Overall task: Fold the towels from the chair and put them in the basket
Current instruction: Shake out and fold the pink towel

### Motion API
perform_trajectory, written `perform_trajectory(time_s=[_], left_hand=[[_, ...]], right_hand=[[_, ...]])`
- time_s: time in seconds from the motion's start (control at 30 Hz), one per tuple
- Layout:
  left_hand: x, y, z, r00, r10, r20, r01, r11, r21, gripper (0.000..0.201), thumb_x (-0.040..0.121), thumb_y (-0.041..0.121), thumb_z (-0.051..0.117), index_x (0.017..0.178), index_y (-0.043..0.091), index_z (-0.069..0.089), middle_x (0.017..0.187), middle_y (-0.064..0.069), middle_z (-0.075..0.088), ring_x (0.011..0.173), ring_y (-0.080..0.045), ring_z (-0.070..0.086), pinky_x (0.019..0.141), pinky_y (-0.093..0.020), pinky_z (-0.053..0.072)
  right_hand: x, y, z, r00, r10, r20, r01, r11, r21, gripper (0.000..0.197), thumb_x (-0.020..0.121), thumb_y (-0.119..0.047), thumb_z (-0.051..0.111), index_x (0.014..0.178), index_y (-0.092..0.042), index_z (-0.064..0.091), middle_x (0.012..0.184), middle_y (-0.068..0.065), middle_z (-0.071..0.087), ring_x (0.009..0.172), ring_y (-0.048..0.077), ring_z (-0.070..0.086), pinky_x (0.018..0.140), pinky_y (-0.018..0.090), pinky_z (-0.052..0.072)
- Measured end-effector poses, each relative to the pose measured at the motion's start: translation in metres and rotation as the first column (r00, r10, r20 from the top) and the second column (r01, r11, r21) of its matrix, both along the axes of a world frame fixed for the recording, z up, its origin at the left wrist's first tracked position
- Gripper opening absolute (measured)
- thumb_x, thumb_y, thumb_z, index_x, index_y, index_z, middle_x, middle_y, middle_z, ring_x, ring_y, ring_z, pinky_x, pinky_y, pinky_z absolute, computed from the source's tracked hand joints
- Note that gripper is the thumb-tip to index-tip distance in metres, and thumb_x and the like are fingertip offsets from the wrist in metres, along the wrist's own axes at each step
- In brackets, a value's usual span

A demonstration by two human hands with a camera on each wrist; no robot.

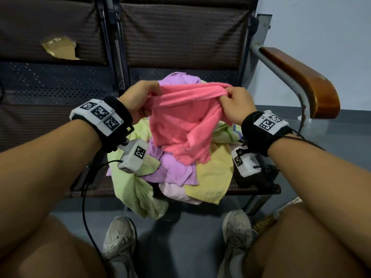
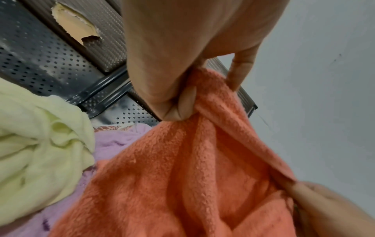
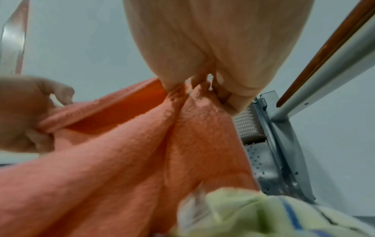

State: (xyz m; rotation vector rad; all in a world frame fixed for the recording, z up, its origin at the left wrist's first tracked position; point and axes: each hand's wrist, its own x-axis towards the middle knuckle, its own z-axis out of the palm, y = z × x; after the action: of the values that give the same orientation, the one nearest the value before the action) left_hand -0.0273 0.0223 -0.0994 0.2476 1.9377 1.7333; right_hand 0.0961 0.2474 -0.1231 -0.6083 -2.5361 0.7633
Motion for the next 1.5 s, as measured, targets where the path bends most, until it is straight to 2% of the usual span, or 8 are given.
perform_trajectory(time_s=[0.13,0.27,0.37,0.6,0.77,0.97,1.17,1.5], left_hand=[[-0.011,-0.007,0.000,0.999,0.002,0.049,-0.006,0.997,0.081,0.011,0.072,0.010,0.044,0.069,0.019,0.047,0.065,0.001,0.038,0.053,-0.013,0.034,0.044,-0.022,0.023],[-0.024,-0.012,-0.017,0.978,0.140,-0.152,-0.138,0.990,0.021,0.033,0.086,-0.008,0.050,0.067,0.019,0.055,0.054,0.002,0.049,0.041,-0.006,0.041,0.040,-0.019,0.029],[-0.033,-0.016,-0.026,0.909,0.292,-0.298,-0.318,0.947,-0.041,0.035,0.078,-0.008,0.052,0.061,0.021,0.063,0.041,0.012,0.055,0.034,-0.002,0.047,0.036,-0.015,0.034],[-0.049,-0.023,-0.032,0.836,0.432,-0.337,-0.499,0.855,-0.140,0.035,0.069,0.004,0.042,0.078,0.028,0.065,0.090,-0.005,0.071,0.084,-0.029,0.070,0.074,-0.041,0.062],[-0.049,-0.024,-0.028,0.858,0.498,-0.126,-0.494,0.867,0.063,0.042,0.086,-0.006,0.032,0.095,0.015,0.068,0.078,-0.009,0.064,0.057,-0.020,0.064,0.043,-0.022,0.050],[-0.042,-0.024,-0.023,0.882,0.458,-0.109,-0.441,0.885,0.150,0.052,0.086,-0.011,0.025,0.088,0.014,0.070,0.086,-0.011,0.067,0.059,-0.016,0.067,0.051,-0.022,0.055],[-0.045,-0.032,-0.029,0.865,0.500,-0.049,-0.487,0.859,0.158,0.034,0.092,-0.009,0.044,0.079,0.010,0.069,0.069,-0.011,0.065,0.047,-0.015,0.064,0.050,-0.022,0.057],[-0.037,-0.037,0.000,0.938,0.257,-0.232,-0.254,0.966,0.044,0.038,0.087,-0.003,0.044,0.110,0.008,0.072,0.085,-0.011,0.067,0.065,-0.020,0.063,0.066,-0.031,0.055]], right_hand=[[0.012,0.011,-0.003,0.963,0.042,0.265,-0.080,0.988,0.132,0.016,0.089,-0.026,0.064,0.086,-0.019,0.078,0.064,-0.005,0.060,0.064,0.015,0.056,0.068,0.024,0.037],[0.020,0.015,0.002,0.815,0.128,0.566,-0.261,0.952,0.160,0.018,0.086,-0.018,0.067,0.098,-0.022,0.079,0.080,0.003,0.072,0.078,0.020,0.064,0.070,0.025,0.041],[0.020,0.018,0.010,0.839,0.176,0.515,-0.264,0.959,0.103,0.025,0.089,-0.011,0.059,0.100,-0.026,0.076,0.078,0.000,0.070,0.075,0.020,0.066,0.065,0.022,0.043],[0.019,0.018,0.017,0.956,0.263,0.128,-0.283,0.942,0.182,0.029,0.096,-0.014,0.048,0.111,-0.026,0.069,0.090,-0.010,0.064,0.083,0.013,0.058,0.074,0.023,0.040],[0.026,0.011,0.011,0.807,0.265,0.528,-0.413,0.892,0.183,0.021,0.086,-0.013,0.062,0.089,-0.031,0.073,0.066,-0.011,0.059,0.063,0.006,0.054,0.062,0.025,0.042],[0.028,0.018,0.007,0.750,0.242,0.616,-0.355,0.933,0.065,0.025,0.093,-0.013,0.049,0.087,-0.026,0.070,0.074,0.005,0.065,0.071,0.022,0.060,0.061,0.030,0.048],[0.038,0.034,0.003,0.973,0.112,0.201,-0.157,0.962,0.224,0.033,0.092,-0.010,0.052,0.114,-0.020,0.074,0.086,-0.001,0.068,0.080,0.024,0.062,0.071,0.024,0.039],[0.036,0.033,0.032,0.992,0.071,-0.104,-0.079,0.994,-0.074,0.034,0.089,0.001,0.035,0.107,-0.021,0.054,0.090,-0.004,0.059,0.079,0.017,0.054,0.074,0.029,0.042]])
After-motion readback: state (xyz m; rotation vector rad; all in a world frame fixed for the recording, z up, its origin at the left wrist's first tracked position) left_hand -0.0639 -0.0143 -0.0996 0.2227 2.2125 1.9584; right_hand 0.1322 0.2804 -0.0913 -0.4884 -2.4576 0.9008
